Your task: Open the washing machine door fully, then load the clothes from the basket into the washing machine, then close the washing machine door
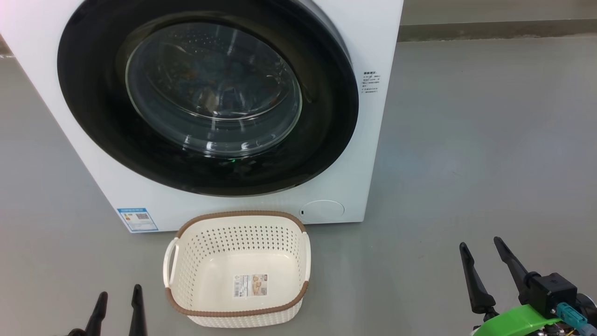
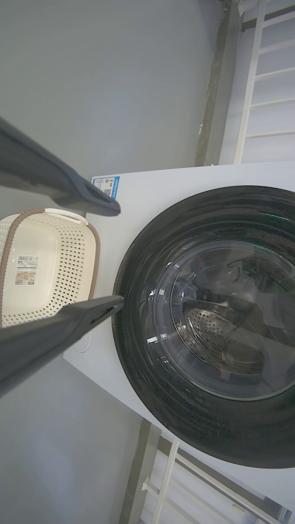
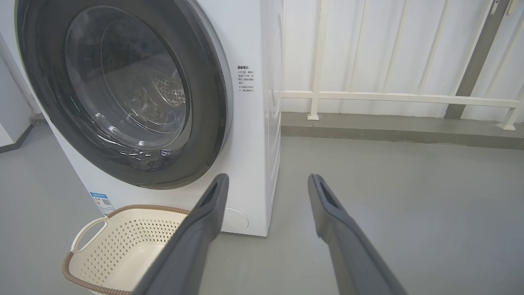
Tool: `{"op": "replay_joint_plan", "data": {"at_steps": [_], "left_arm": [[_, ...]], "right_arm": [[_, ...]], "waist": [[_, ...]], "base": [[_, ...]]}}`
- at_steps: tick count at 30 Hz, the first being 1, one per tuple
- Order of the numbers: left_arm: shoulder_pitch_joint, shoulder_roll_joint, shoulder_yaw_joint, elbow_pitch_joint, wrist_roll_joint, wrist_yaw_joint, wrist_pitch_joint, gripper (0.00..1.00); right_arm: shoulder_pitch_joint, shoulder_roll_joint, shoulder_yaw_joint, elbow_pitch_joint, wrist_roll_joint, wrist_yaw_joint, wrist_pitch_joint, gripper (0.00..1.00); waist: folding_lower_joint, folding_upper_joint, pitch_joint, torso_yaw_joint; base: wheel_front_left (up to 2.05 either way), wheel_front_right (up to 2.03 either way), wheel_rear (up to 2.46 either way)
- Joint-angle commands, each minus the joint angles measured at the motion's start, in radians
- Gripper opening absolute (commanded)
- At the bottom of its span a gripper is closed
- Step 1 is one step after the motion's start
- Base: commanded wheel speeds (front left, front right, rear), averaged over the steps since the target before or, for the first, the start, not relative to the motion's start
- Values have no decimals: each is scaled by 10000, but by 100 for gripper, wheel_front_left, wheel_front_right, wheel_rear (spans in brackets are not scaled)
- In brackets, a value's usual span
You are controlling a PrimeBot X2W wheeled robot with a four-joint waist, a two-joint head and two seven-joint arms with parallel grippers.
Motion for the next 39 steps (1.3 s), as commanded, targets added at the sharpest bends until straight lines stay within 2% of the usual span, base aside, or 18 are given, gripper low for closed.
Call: {"op": "replay_joint_plan", "data": {"at_steps": [1, 17, 18, 25, 29, 33, 39], "left_arm": [[-219, 171, 380, -227, 117, -33, -80, 100], [-210, 159, 254, -117, 50, -33, -80, 100], [0, 2, -46, 69, -18, 0, 0, 0], [38, -211, -56, 528, -296, -1, 159, 0], [3, -206, -20, 476, -707, -2, 276, 0], [-35, -201, 3, 437, -1117, -3, 388, 0], [-110, -193, 40, 382, -1729, -4, 555, 0]], "right_arm": [[-98, -85, 196, -229, -100, -55, -48, 100], [-196, -118, 187, -257, -114, -55, -48, 100], [-2, -2, -15, 0, -34, 0, 0, 0], [35, 119, -48, 606, 284, 3, 133, 0], [13, 131, -57, 588, 771, 1, 261, 0], [-4, 143, -50, 573, 1256, -1, 362, 0], [-48, 161, -52, 552, 1975, -4, 522, 0]], "waist": [[0, 0, 7, 10], [0, 0, 46, 314], [0, 0, 46, 314], [2, 0, 48, 304], [23, 0, 36, 267], [3, 0, 60, 238], [1, 0, 80, 195]], "base": [[0, 0, 0], [0, 0, 0], [0, 0, 0], [0, 0, 0], [0, 0, 0], [0, 0, 0], [0, 0, 0]]}}
